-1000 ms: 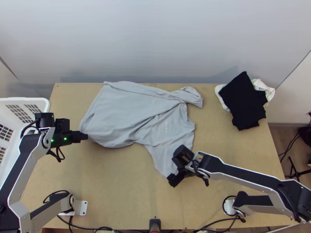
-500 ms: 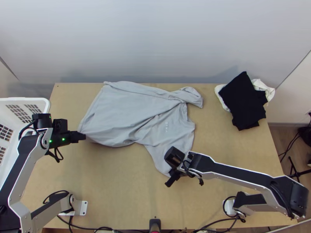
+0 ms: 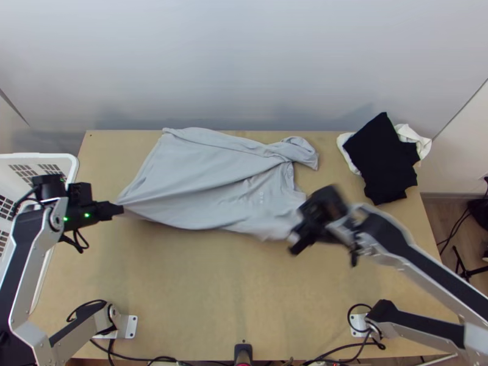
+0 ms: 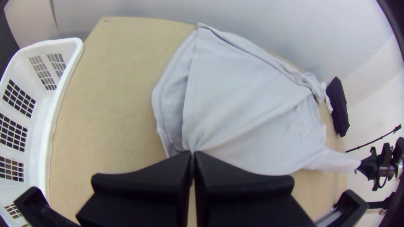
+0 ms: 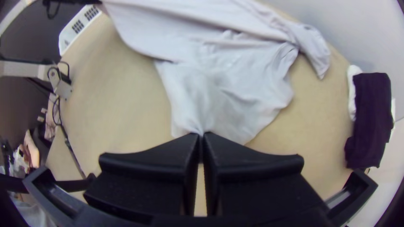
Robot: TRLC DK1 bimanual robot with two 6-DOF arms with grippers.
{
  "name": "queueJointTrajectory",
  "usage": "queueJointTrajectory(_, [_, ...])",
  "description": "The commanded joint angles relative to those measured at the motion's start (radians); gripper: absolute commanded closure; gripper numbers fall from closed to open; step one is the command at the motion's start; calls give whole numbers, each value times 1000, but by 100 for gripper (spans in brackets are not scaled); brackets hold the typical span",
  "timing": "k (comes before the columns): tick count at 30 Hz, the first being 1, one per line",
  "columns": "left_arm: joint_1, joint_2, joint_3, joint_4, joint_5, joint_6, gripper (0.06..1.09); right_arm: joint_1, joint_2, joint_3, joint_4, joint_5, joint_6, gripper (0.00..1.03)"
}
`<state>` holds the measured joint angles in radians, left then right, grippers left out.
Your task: Fold the t-shirt
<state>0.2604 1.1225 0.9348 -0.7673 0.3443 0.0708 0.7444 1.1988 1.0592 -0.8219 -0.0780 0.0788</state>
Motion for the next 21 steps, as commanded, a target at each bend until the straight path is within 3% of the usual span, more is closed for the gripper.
queueJointTrajectory(1, [46,-26,130,-95,1,-14,100,-264,-134,194,-36,-80,-74,100])
queueJointTrajectory(15, [45,-75,538,-257,4,-316,100,-382,-171,502,-29,-88,50,100])
queueJointTrajectory(21, [80,2,783,-391,162,-480,104,-405,-93,823,-56,-112,156,100])
